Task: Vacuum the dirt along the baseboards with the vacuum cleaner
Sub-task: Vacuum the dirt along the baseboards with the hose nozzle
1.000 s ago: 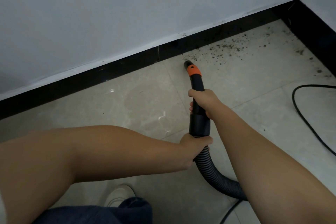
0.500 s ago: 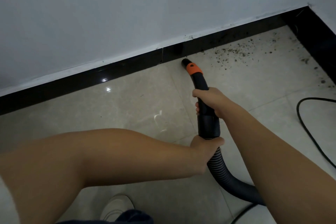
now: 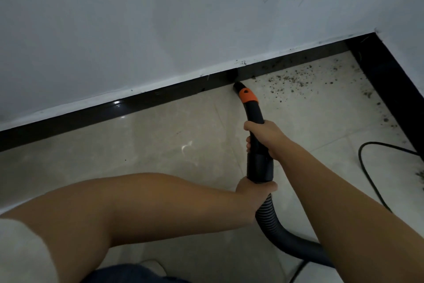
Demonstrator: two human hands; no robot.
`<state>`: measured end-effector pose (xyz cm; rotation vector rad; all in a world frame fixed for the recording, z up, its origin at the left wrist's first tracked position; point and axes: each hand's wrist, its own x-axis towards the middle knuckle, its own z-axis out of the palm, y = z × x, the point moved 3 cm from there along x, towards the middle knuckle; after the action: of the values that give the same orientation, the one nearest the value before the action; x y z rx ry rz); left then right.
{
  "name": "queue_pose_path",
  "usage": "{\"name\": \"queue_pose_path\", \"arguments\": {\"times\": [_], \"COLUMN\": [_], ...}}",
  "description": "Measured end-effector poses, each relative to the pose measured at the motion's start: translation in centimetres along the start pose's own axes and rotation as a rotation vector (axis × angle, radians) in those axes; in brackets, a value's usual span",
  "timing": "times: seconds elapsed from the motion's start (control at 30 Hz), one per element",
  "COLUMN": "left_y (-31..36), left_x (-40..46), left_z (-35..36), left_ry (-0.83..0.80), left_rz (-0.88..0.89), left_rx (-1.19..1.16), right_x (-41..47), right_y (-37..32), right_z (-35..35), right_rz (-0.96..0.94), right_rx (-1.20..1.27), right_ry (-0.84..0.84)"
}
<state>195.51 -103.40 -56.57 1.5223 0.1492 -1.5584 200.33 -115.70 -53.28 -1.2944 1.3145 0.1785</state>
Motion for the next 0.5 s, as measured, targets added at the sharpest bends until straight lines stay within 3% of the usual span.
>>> {"name": "queue_pose_path", "arguments": {"times": [0.3,0.5], "left_y": [1.4,0.8], "left_x": [3.4,2.3], "left_z": [-0.5,1.3], "left_ry": [0.051,0.091], "left_rz": [-0.004,-0.026], "left_rx": [0.057,0.009], "right_x": [3.2,1.9], "right_y": [0.1,0.0], "right_z": [-1.4,-2.5], "right_rz": [-0.066,-0.053], "right_rx": [0.199,0.138], "right_ry": [0.109,0.017]}}
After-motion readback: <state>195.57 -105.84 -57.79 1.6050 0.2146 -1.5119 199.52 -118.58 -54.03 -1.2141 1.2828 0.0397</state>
